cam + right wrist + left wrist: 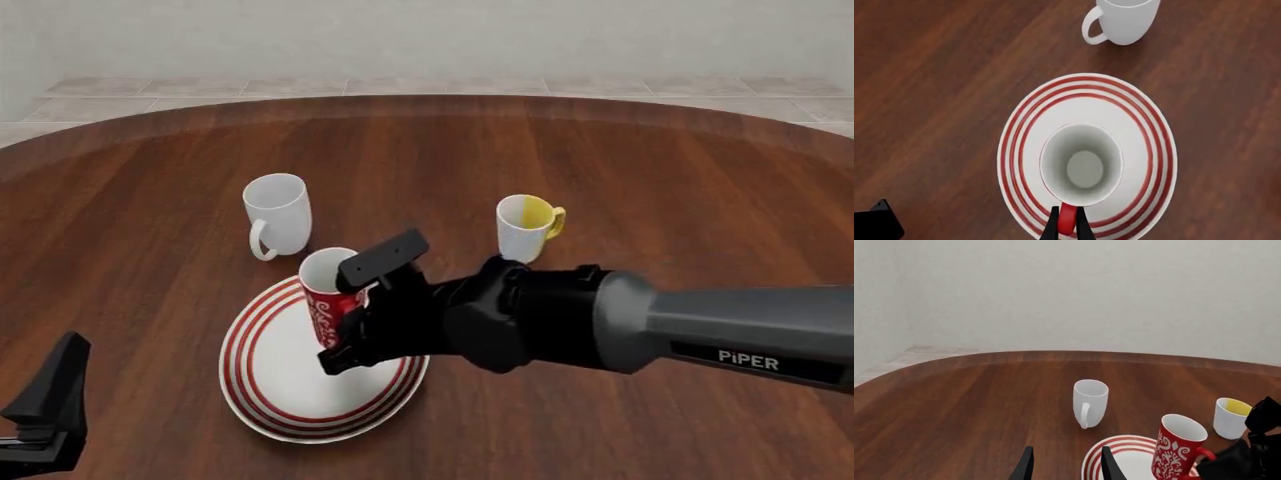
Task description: Pick up the red mug and put it on the plate
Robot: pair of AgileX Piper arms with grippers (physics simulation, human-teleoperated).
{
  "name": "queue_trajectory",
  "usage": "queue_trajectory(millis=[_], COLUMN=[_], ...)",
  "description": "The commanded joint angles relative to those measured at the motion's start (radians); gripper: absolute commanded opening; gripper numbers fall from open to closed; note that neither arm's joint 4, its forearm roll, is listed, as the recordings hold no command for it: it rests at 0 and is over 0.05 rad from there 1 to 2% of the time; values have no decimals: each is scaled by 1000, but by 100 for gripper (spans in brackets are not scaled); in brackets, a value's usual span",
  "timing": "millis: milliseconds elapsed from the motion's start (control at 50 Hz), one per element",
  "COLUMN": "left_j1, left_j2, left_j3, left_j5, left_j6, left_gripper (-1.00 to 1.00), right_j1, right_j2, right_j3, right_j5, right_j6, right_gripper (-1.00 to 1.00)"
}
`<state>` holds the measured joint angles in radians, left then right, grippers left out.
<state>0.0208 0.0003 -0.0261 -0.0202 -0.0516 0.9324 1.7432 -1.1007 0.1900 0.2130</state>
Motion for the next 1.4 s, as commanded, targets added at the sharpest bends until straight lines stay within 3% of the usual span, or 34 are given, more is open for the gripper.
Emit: queue_trajectory(millis=[20, 1400], left_j1=[1, 3], left_j2=[0, 0], left_j3=[-2, -15], left_j5=[1, 17], left_j6=[-1, -3], left_gripper=[100, 100], right_j1=[4, 22], right_j2=[16, 98], right_j3=[-8, -26], right_j5=[-7, -30], right_j6=[8, 25], right_gripper=[-100, -100])
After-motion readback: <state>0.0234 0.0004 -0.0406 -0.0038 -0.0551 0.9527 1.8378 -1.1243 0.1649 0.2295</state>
